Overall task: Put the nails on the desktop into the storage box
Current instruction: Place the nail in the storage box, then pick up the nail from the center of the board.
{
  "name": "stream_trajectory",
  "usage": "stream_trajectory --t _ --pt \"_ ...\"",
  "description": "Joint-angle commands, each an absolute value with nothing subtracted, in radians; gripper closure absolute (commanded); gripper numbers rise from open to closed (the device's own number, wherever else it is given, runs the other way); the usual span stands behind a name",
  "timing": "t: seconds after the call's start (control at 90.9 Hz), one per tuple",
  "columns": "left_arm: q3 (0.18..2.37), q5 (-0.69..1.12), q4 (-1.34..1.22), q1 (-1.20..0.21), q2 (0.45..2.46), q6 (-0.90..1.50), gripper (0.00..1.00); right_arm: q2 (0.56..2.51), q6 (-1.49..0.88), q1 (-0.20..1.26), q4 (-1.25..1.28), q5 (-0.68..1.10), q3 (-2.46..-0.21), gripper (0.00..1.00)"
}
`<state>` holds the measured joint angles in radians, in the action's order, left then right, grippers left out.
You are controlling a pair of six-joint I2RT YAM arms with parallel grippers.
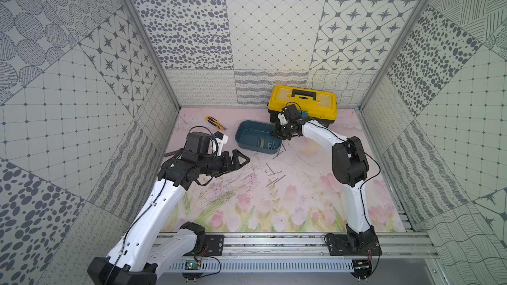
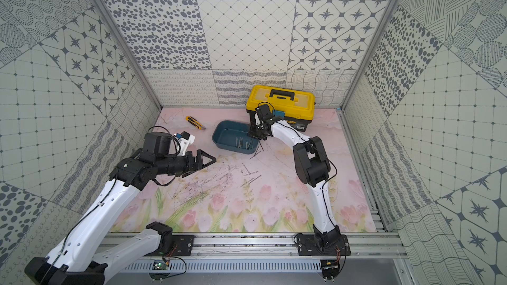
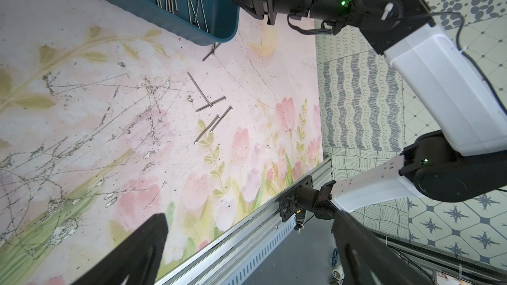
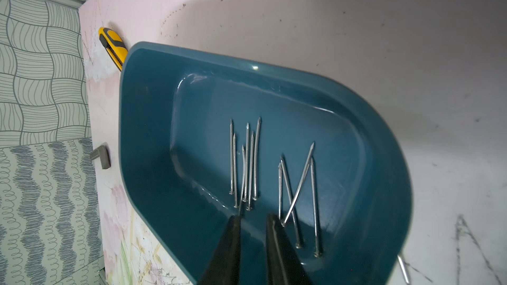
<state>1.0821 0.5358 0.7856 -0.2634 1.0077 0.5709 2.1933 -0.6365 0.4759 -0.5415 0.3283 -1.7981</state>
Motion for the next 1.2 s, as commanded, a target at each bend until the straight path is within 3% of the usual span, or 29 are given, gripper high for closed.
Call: stream_trajectory --t 0.0,0.187,0.429,0.627,0.781,1.001,1.189 --pt "1.072 0.507 0.804 -0.252 1.033 0.529 0.02 2.138 -0.619 0.469 -0.529 0.335 -1.77 0.76" --pt "1.03 0.465 0.799 -0.276 1.043 0.535 0.05 2.007 -0.59 0.469 -0.528 0.335 -1.707 0.75" --pt "1.02 0.312 0.787 -0.455 1.114 0.508 0.07 1.763 -0.457 0.465 -0.545 0.344 -1.561 0.68" --pt "1.053 0.229 0.788 -0.564 1.228 0.451 0.09 1.575 -0.331 0.454 -0.545 0.395 -1.394 0.55" --pt "1.051 0.228 0.758 -0.575 1.255 0.443 0.1 1.487 -0.059 0.454 -0.547 0.503 -1.27 0.49" --pt "1.0 0.206 0.723 -0.575 1.201 0.436 0.08 1.426 0.46 0.459 -0.564 0.634 -1.116 0.49" --pt "0.937 0.194 0.714 -0.574 1.114 0.4 0.06 1.445 0.984 0.477 -0.674 0.629 -1.085 0.37"
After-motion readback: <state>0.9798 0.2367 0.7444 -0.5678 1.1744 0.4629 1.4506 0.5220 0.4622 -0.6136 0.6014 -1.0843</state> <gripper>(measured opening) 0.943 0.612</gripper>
